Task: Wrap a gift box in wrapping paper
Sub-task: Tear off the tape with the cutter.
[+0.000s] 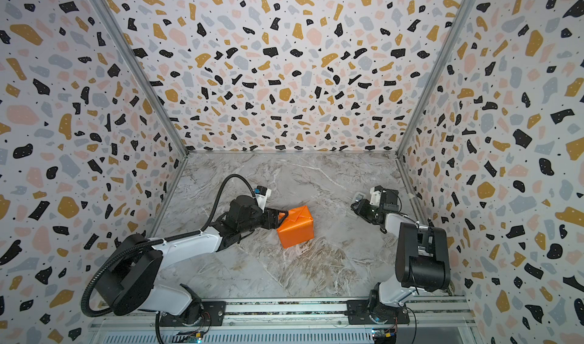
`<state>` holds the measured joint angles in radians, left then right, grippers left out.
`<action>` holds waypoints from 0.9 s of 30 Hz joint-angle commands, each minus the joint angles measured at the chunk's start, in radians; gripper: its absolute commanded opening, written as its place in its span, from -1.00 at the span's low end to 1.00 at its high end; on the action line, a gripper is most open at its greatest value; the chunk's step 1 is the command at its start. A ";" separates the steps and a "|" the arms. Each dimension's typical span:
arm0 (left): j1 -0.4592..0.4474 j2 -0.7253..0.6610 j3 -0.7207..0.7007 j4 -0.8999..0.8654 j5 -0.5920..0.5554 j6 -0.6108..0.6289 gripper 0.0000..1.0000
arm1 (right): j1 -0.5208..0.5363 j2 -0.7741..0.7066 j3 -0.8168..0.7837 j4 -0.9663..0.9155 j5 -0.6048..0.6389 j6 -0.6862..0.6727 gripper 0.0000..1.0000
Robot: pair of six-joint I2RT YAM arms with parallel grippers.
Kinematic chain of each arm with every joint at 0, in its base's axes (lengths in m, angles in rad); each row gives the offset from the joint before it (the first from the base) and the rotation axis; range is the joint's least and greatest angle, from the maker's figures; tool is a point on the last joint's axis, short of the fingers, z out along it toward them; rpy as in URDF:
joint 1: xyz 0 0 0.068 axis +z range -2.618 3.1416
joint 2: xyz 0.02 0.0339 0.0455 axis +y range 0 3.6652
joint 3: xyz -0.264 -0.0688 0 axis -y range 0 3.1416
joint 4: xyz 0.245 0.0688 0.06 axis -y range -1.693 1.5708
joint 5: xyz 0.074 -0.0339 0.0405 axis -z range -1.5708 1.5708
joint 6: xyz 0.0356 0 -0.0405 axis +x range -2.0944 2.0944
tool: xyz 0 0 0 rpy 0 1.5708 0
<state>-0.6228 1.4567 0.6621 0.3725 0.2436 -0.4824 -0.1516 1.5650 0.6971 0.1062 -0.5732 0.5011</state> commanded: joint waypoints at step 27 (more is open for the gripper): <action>-0.003 0.014 -0.027 -0.145 -0.001 0.037 0.59 | -0.036 0.104 -0.070 0.242 -0.233 0.118 -0.49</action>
<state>-0.6228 1.4567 0.6621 0.3733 0.2455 -0.4824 -0.2020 1.6566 0.6464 0.3557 -0.7425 0.5953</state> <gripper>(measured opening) 0.794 0.262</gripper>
